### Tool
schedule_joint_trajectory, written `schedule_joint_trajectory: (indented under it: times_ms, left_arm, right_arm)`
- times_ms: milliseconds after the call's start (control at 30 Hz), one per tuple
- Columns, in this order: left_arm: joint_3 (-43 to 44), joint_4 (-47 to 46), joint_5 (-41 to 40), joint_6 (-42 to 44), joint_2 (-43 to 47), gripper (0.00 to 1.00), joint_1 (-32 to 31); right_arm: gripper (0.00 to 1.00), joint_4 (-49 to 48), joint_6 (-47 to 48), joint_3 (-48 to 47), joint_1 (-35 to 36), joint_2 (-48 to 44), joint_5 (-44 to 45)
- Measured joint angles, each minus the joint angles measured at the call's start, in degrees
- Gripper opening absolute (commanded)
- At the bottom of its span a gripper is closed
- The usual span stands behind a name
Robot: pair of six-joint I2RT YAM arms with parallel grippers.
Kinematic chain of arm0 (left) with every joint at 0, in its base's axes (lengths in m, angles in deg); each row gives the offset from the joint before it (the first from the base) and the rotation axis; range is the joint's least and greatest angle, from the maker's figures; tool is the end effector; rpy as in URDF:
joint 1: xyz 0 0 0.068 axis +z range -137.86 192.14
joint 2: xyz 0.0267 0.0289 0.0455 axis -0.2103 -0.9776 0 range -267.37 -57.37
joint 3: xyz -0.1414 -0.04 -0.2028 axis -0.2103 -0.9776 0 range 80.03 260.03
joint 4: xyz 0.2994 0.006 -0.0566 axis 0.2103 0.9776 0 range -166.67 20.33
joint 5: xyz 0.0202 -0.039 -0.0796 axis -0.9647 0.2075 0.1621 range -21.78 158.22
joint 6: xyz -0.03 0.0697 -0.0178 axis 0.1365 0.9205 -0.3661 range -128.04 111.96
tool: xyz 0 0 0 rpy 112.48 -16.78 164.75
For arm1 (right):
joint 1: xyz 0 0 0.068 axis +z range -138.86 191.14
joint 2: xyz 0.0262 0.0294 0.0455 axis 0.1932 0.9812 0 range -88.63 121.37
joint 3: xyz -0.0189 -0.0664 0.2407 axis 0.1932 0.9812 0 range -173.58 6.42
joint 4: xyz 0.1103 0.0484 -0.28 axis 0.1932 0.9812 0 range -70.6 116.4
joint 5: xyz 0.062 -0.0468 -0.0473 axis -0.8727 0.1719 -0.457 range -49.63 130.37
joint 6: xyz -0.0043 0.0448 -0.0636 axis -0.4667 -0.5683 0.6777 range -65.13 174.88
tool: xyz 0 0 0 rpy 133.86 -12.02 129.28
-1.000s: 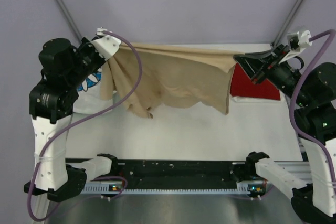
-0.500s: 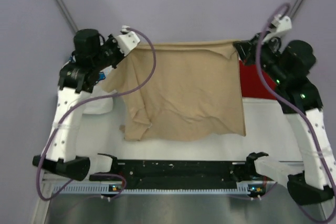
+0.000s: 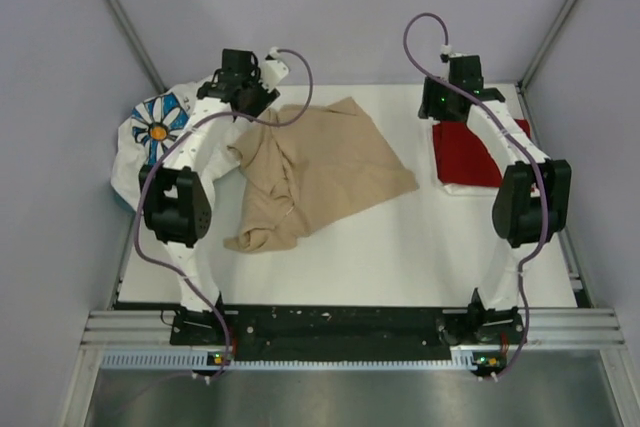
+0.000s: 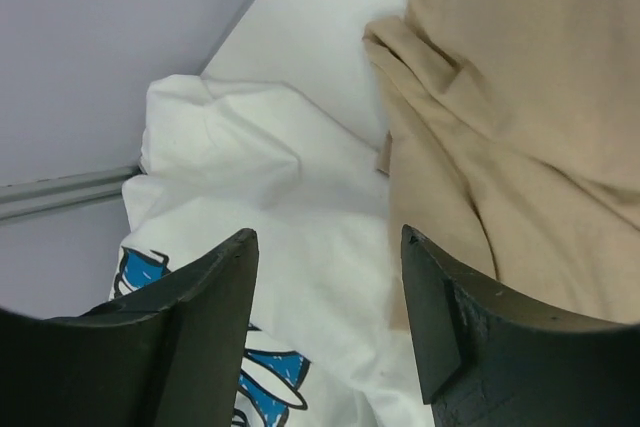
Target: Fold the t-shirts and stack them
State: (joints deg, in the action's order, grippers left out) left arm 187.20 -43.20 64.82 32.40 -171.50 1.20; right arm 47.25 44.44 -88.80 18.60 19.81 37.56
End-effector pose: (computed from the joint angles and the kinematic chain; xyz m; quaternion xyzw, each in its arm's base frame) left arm 0.5125 -0.0951 0.2665 0.3822 0.8232 0.1328 0.3984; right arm 0.4943 0.0680 0.2415 0.0135 0.9099 0.0865 0.4055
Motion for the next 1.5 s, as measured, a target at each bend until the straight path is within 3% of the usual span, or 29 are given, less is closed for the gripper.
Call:
schedule_joint_trajectory:
  times_ms: [167,400,667,800,833,867,900,967,1000,1067,1133,1200,1300,1500]
  left_arm:
    - [-11.13,0.37,5.05,0.59,12.94,0.64,-0.09]
    - [-27.02,9.03,8.94,5.57,31.45,0.62,-0.42]
    - [-51.63,19.89,8.81,14.47,42.58,0.63,-0.42]
    - [-62.03,19.41,7.39,18.56,46.01,0.66,-0.13]
    - [-64.02,18.99,7.06,19.52,46.16,0.78,-0.02]
    - [-65.42,18.40,6.97,20.15,45.94,0.97,0.02]
    - [-66.34,17.70,7.02,20.96,45.29,0.99,0.02]
    - [-66.73,16.22,7.34,21.46,42.66,0.99,0.02]
    - [-66.69,14.99,7.43,21.31,41.18,0.99,0.02]
    - [-66.66,11.87,7.41,21.00,36.79,0.99,0.00]
    - [-65.77,11.23,6.95,20.26,33.57,0.90,-0.17]
    - [-64.67,11.65,6.36,18.80,31.85,0.71,-0.44]
    - [-63.67,12.35,6.43,16.98,30.64,0.00,-0.55]
    - [-59.82,12.09,10.29,13.51,30.84,0.00,-0.52]
  right_arm:
    - [0.57,-0.11,-0.07,5.95,0.44,-4.83,-0.15]
    - [0.57,0.15,-0.17,21.07,3.82,-14.08,-0.17]
    - [0.63,-0.04,-0.09,24.13,8.39,-7.21,0.61]
    - [0.63,-0.44,-0.07,22.58,8.24,-1.33,2.34]
    - [0.63,-0.37,-0.09,22.16,8.13,-0.09,2.54]
    - [0.62,-0.46,0.04,21.88,8.11,0.83,2.86]
    - [0.61,-0.48,0.04,21.09,8.11,1.22,2.84]
    - [0.58,-1.03,0.13,19.80,8.13,2.19,2.60]
    - [0.50,-1.27,0.22,19.43,8.13,2.75,2.43]
    - [0.26,-1.70,0.28,18.60,8.11,3.45,1.88]
    - [0.11,-2.03,0.59,18.43,8.11,3.76,1.42]
    - [0.00,-2.05,0.57,18.40,8.11,3.82,1.09]
    - [0.00,-1.86,0.81,18.40,7.93,3.85,0.52]
    - [0.00,-1.27,0.83,19.30,7.74,1.01,-0.22]
